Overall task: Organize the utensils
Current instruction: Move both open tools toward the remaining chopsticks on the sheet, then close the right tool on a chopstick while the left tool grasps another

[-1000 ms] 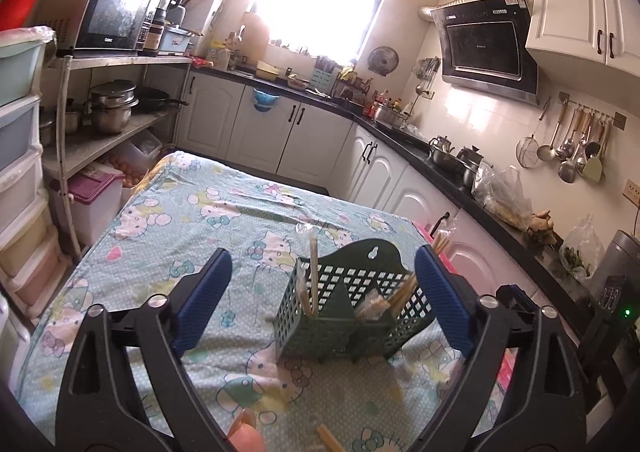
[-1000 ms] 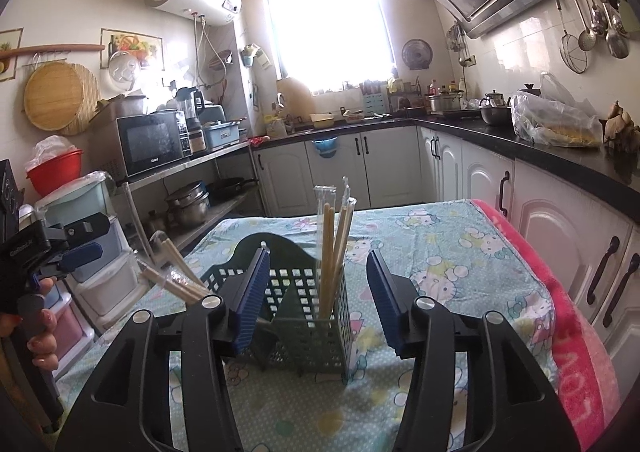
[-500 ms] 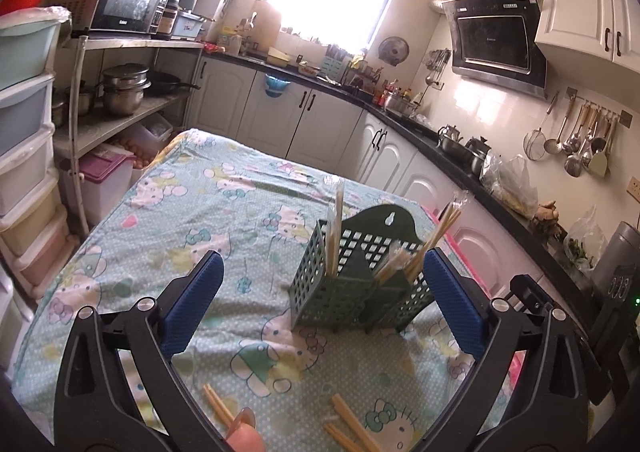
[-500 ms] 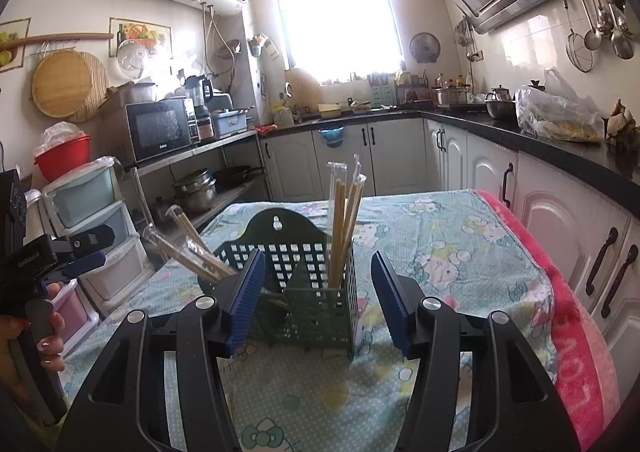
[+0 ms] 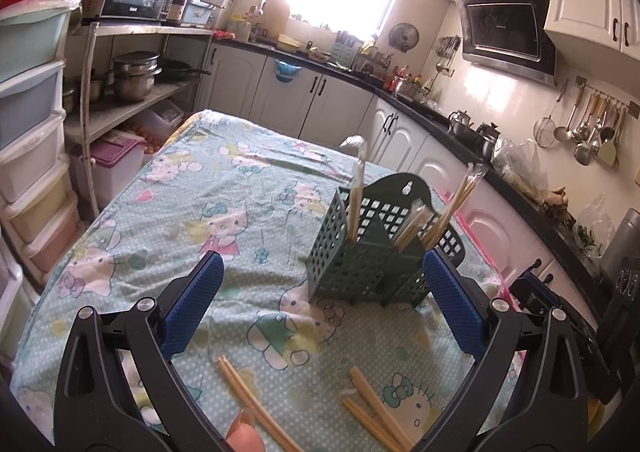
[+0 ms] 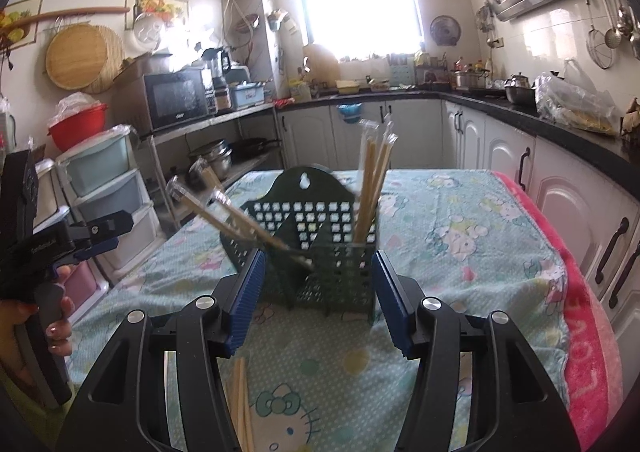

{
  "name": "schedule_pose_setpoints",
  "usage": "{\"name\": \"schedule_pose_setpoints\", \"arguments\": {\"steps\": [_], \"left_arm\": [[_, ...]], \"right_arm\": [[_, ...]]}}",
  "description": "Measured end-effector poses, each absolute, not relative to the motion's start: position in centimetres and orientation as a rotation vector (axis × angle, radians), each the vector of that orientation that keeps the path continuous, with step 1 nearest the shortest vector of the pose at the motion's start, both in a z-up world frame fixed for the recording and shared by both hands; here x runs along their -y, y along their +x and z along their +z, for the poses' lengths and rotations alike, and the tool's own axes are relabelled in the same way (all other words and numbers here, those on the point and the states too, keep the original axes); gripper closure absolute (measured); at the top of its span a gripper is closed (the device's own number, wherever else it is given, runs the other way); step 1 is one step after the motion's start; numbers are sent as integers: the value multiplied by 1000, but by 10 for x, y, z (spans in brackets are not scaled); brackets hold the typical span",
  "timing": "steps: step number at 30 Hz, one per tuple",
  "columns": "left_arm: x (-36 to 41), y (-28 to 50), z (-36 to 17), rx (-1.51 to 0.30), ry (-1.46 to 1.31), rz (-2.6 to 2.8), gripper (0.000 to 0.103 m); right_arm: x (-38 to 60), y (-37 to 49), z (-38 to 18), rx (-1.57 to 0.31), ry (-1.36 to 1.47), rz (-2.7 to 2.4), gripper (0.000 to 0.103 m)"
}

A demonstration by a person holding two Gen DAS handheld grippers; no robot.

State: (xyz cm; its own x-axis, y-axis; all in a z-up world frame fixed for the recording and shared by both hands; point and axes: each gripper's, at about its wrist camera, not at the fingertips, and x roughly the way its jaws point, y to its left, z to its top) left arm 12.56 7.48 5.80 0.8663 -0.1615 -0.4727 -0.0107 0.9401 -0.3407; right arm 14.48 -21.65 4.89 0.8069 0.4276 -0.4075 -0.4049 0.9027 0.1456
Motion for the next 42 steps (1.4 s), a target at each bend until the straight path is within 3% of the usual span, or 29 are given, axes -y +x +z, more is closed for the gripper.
{"name": "schedule_pose_setpoints", "arguments": {"steps": [13, 24, 32, 37, 42], "left_arm": [[-90, 119, 27, -593, -352, -30, 11], [-102, 113, 5, -655, -357, 1, 11], [-113, 111, -18, -723, -385, 12, 11], [-115, 113, -31, -763, -419, -5, 17], [-112, 117, -40, -794, -427, -9, 18]], "right_arm": [[192, 140, 22, -568, 19, 517, 52], [153, 142, -12, -725, -57, 628, 68], [123, 147, -37, -831, -115, 669, 72], [108, 154, -53, -879, -156, 666, 76], [108, 162, -61, -911, -147, 643, 90]]}}
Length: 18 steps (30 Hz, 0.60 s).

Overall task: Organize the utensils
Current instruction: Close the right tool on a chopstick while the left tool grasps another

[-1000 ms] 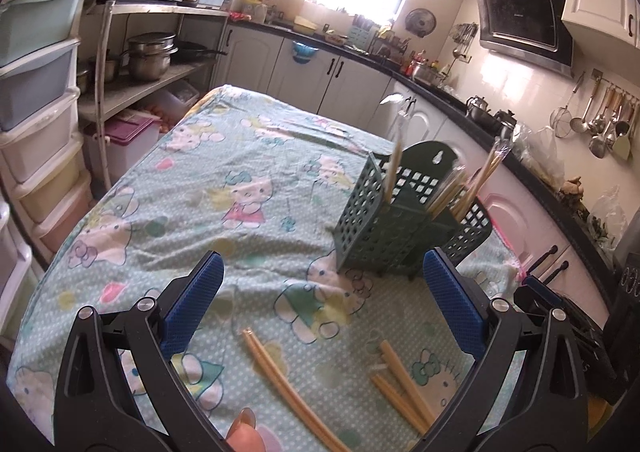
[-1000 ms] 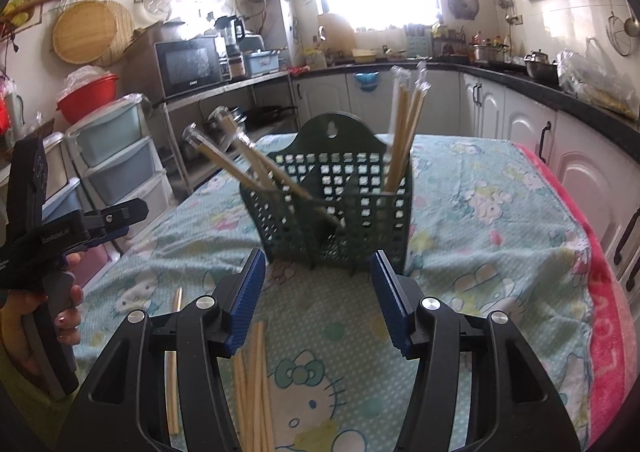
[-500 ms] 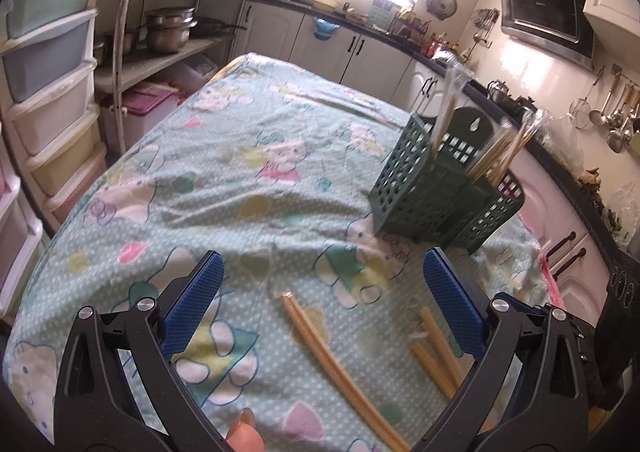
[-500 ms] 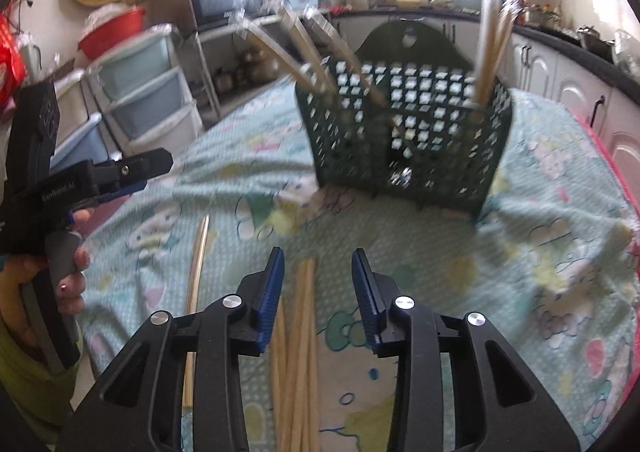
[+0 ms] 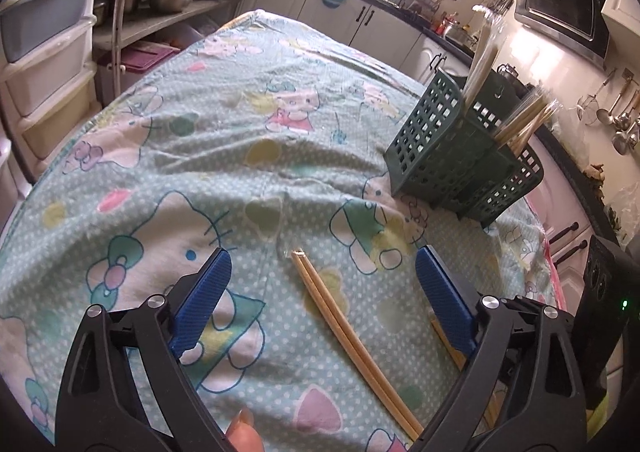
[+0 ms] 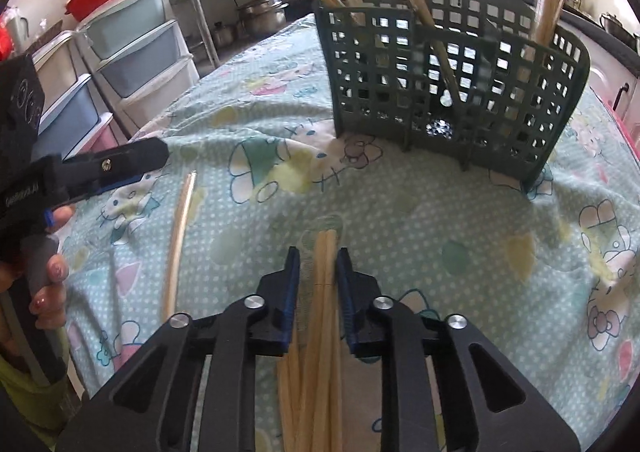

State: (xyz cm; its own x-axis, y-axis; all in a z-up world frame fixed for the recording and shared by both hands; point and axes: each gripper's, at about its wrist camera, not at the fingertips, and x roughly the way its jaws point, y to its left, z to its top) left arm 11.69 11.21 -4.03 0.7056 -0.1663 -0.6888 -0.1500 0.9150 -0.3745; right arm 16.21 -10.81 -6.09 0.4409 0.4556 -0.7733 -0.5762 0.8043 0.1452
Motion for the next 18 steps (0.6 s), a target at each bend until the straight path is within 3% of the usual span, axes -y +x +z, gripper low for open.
{"name": "schedule_pose_setpoints", "arguments": {"steps": [7, 10, 16, 18], "left_arm": [[-110, 125, -53, -839, -427, 6, 18], [-109, 130, -59, -859, -420, 15, 25], [-106, 138, -64, -870, -353, 61, 59], [-108, 140, -66, -871, -339, 81, 80]], "right_arm": [[119, 169, -65, -915, -125, 618, 91], [122, 170, -65, -910, -122, 606, 91], [134, 172, -61, -888, -80, 591, 92], [139, 174, -57, -878, -59, 587, 92]]}}
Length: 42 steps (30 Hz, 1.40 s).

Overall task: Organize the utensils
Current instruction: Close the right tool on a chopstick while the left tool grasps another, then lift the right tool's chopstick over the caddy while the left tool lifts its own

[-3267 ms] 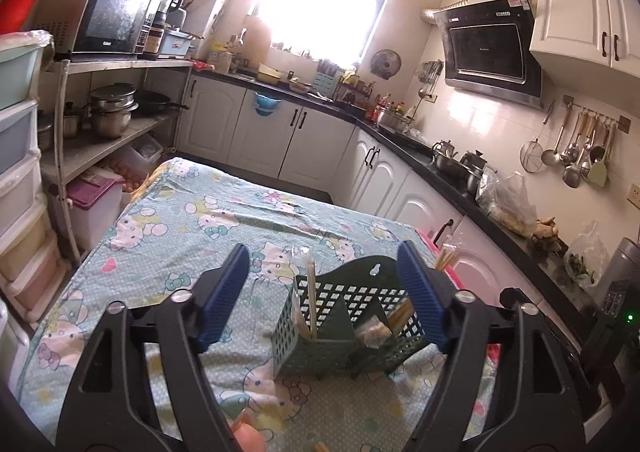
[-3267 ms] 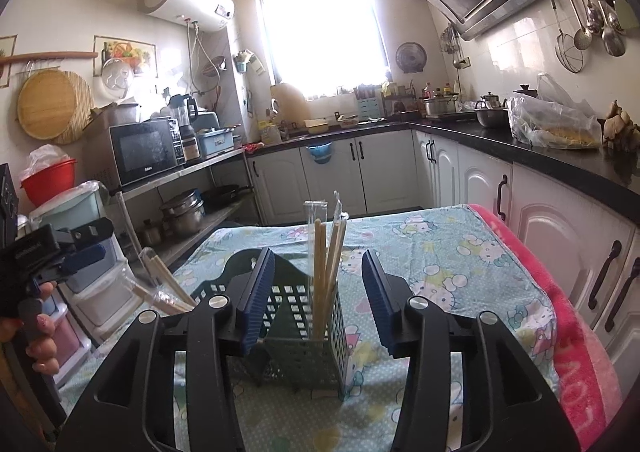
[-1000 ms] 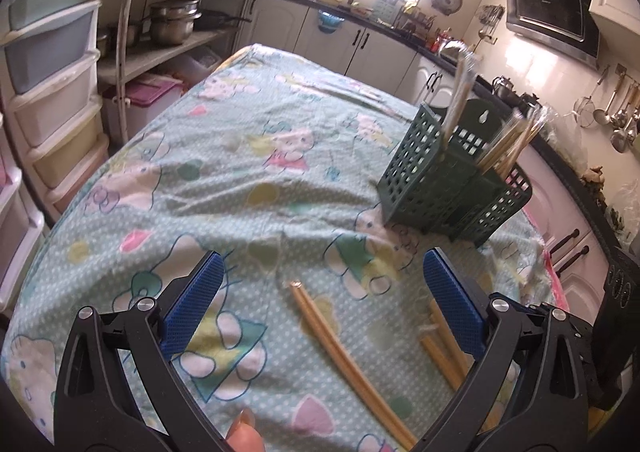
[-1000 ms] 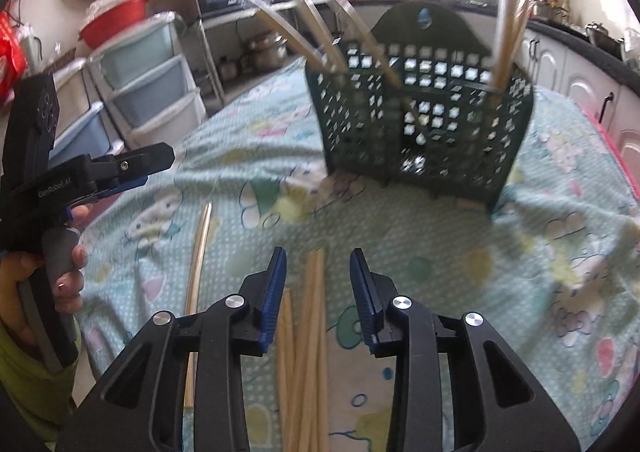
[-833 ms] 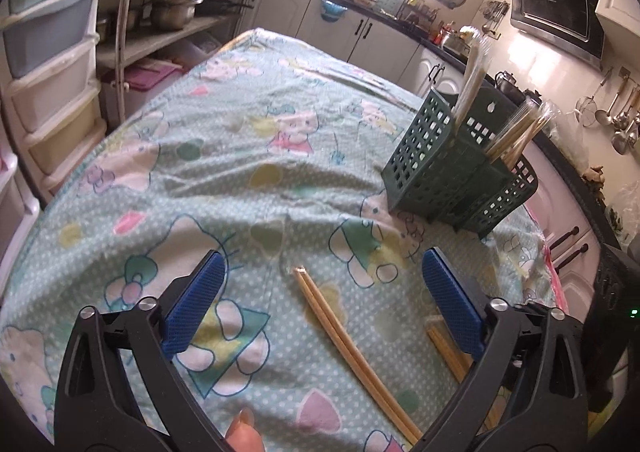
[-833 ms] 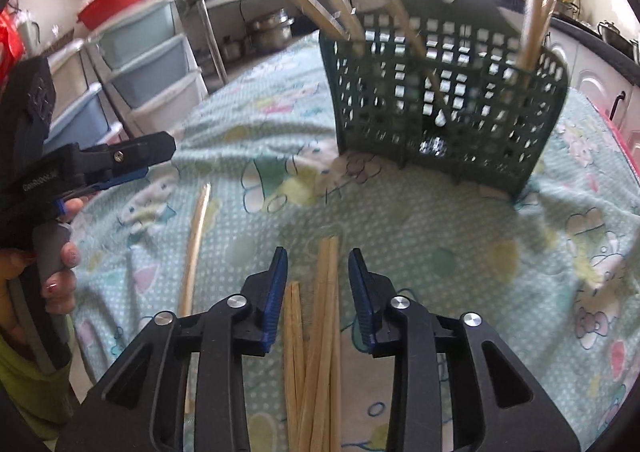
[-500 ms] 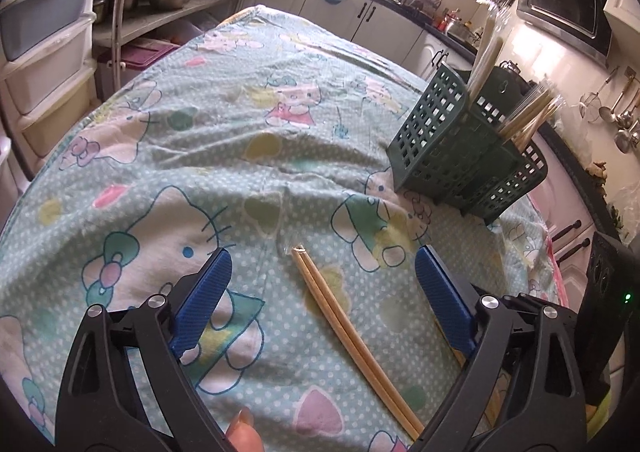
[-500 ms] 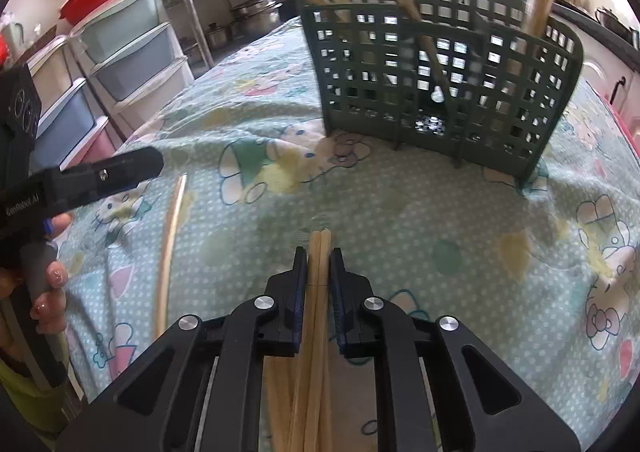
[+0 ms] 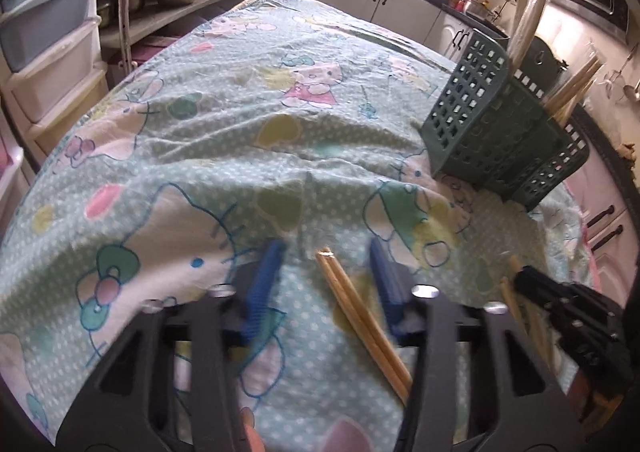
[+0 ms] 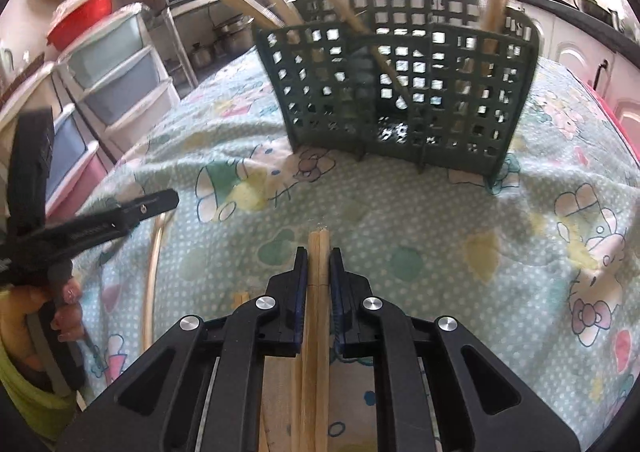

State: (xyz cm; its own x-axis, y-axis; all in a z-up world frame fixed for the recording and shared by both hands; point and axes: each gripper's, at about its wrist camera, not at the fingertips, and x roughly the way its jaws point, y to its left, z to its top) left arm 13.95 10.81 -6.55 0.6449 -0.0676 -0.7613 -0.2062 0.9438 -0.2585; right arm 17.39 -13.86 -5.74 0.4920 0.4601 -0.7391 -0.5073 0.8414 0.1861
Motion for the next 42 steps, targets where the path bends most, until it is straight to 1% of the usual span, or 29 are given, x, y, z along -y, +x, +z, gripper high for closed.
{"name": "schedule_pose_setpoints", "arguments": {"steps": [3, 6, 14, 23, 42], "left_arm": [[-114, 140, -66, -869, -350, 82, 92], [-118, 138, -63, -859, -372, 64, 95], [-108, 135, -41, -797, -386, -4, 97], [-83, 131, 8, -686, -369, -94, 98], [-34, 135, 93, -518, -280, -256, 98]], "right_arm": [[149, 176, -50, -861, -17, 586, 92], [157, 177, -43, -840, 5, 584, 92], [177, 178, -24, -778, 55, 558, 92], [203, 173, 7, -669, 121, 545, 92], [225, 163, 59, -490, 134, 539, 92]]}}
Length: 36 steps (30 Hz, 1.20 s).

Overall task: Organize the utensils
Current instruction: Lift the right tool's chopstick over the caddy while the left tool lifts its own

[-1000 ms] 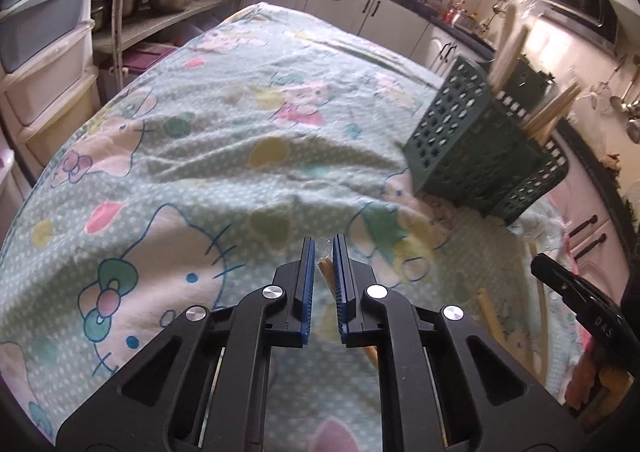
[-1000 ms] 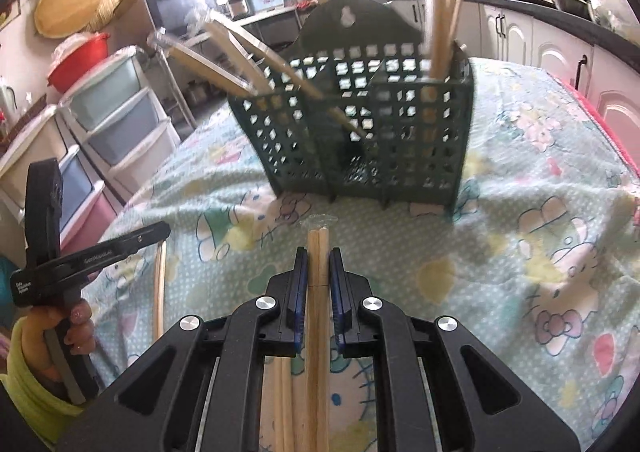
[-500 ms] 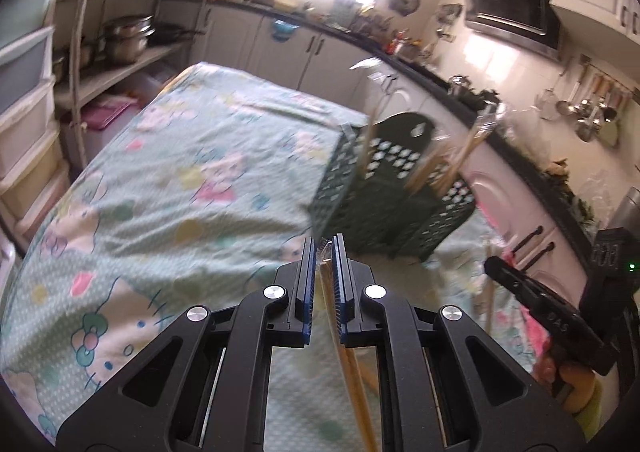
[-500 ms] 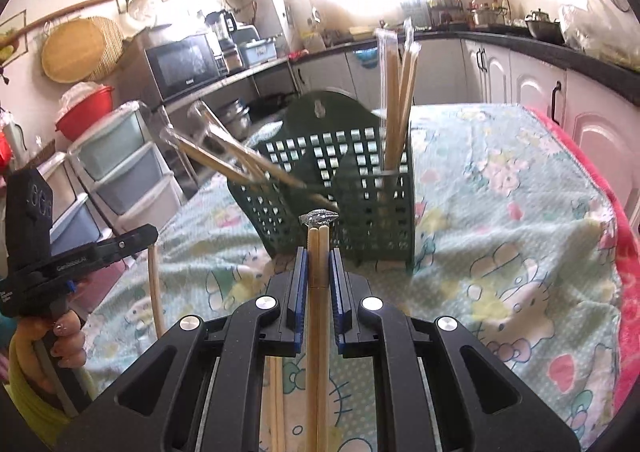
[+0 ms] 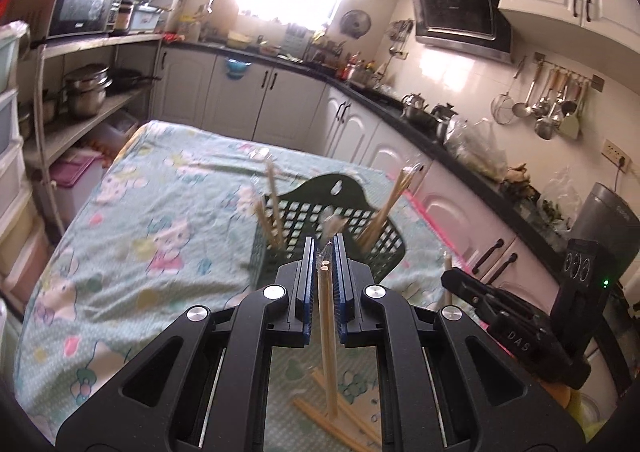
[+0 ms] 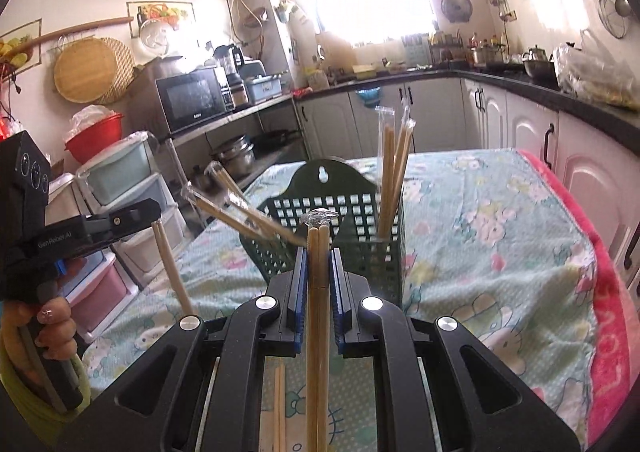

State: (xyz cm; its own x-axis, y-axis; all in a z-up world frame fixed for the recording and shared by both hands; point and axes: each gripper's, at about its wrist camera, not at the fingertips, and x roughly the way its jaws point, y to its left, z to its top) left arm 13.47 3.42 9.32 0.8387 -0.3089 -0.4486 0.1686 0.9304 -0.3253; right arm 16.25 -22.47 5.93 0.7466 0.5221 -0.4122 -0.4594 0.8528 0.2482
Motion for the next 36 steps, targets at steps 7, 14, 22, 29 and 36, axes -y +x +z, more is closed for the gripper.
{"name": "schedule_pose_setpoints", "arguments": {"steps": [7, 14, 22, 29, 36], "left_arm": [[-21, 138, 113, -482, -265, -297, 98], [-10, 142, 128, -452, -249, -324, 98], [2, 150, 139, -434, -238, -345, 98], [6, 158, 155, -401, -227, -339, 98], [2, 167, 172, -363, -234, -329, 98]], "right_arm": [[232, 164, 73, -452, 142, 527, 92], [236, 166, 84, -420, 139, 518, 92], [242, 171, 103, -363, 138, 504, 92], [243, 181, 120, -308, 140, 494, 92], [242, 195, 137, -261, 145, 485, 92]]}}
